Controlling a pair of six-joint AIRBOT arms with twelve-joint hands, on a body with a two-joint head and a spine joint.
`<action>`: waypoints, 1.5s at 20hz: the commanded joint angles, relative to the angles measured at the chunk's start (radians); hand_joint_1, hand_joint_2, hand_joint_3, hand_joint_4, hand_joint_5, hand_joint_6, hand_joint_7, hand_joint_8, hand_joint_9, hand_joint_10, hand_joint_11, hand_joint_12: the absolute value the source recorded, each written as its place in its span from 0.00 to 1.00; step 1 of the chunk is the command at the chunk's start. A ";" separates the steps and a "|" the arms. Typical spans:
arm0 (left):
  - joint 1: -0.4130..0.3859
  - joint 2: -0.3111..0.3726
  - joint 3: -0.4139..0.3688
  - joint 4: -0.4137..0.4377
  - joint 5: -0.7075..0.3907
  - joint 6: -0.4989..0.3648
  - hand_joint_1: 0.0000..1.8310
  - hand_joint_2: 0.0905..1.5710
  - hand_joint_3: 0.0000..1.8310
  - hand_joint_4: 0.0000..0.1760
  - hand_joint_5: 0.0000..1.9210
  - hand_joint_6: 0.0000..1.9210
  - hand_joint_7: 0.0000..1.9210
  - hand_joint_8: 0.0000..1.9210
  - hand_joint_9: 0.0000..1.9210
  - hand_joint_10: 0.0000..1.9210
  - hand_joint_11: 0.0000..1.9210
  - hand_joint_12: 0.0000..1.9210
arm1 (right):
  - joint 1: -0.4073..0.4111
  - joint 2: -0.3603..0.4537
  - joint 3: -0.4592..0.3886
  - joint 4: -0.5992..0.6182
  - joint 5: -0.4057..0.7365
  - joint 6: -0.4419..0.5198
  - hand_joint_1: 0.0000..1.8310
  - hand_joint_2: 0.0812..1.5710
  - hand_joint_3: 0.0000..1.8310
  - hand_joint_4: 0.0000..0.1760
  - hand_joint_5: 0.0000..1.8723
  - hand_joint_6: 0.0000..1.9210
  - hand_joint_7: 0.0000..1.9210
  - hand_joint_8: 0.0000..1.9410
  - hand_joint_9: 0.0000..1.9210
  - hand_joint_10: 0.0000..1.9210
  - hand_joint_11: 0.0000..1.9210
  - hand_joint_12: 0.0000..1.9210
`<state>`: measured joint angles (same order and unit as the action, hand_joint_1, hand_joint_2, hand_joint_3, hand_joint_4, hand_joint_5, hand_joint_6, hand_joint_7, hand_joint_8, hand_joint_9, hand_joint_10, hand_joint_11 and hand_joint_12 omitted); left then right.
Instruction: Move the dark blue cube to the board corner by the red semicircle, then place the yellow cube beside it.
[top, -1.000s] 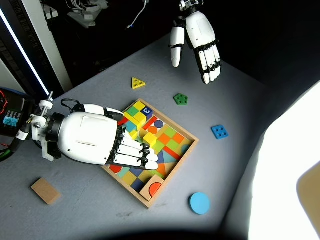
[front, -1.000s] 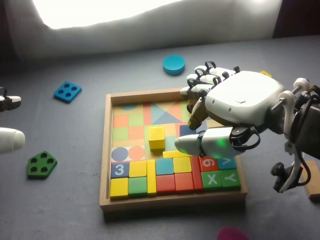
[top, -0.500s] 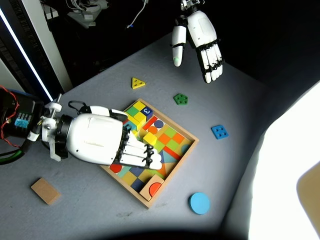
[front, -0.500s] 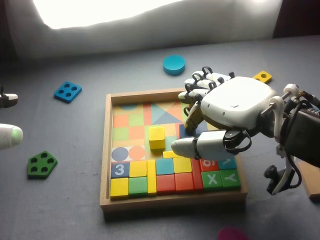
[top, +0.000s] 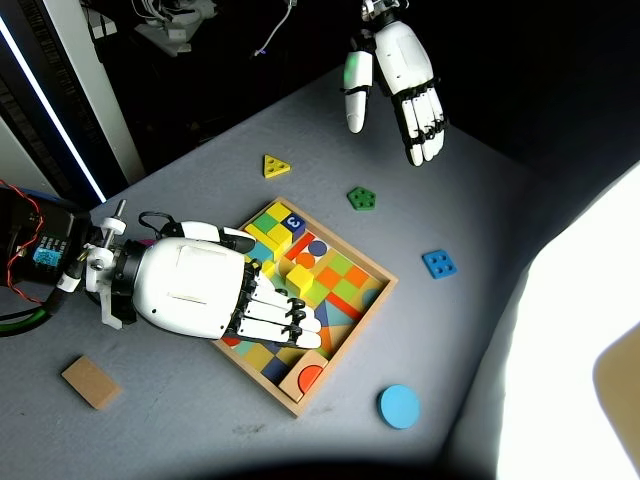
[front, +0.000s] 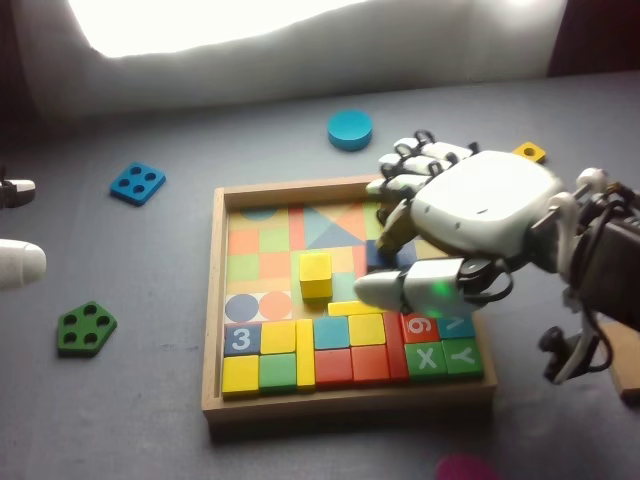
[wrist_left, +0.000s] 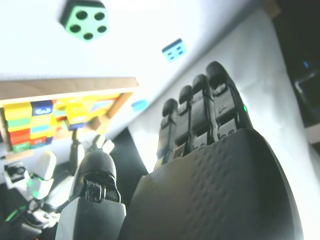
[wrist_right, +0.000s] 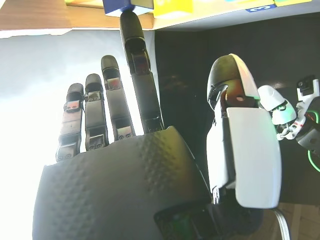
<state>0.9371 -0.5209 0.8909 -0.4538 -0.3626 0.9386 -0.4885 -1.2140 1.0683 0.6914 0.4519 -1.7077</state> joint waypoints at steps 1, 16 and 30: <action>-0.005 0.005 0.004 -0.001 -0.104 -0.009 0.00 0.80 0.00 0.19 0.05 0.00 0.06 0.00 0.05 0.00 0.00 0.15 | -0.003 0.013 0.010 -0.010 0.065 -0.012 0.00 0.72 0.00 0.00 0.46 0.00 0.14 0.00 0.04 0.00 0.00 0.02; 0.005 0.002 0.008 -0.011 -0.107 -0.036 0.00 0.80 0.00 0.26 0.04 0.00 0.04 0.00 0.04 0.00 0.00 0.13 | -0.008 0.034 0.112 -0.010 0.075 0.033 0.00 0.73 0.00 0.00 0.47 0.00 0.15 0.00 0.04 0.00 0.00 0.06; 0.008 0.006 -0.001 0.026 -0.119 -0.039 0.00 0.80 0.00 0.15 0.07 0.00 0.06 0.00 0.06 0.00 0.00 0.19 | 0.056 0.028 0.135 -0.010 0.083 0.047 0.00 0.72 0.00 0.00 0.47 0.00 0.14 0.00 0.06 0.00 0.00 0.08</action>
<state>0.9516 -0.5209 0.8864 -0.4217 -0.3721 0.9020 -0.4385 -1.1957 1.2015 0.7025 0.4389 -1.6680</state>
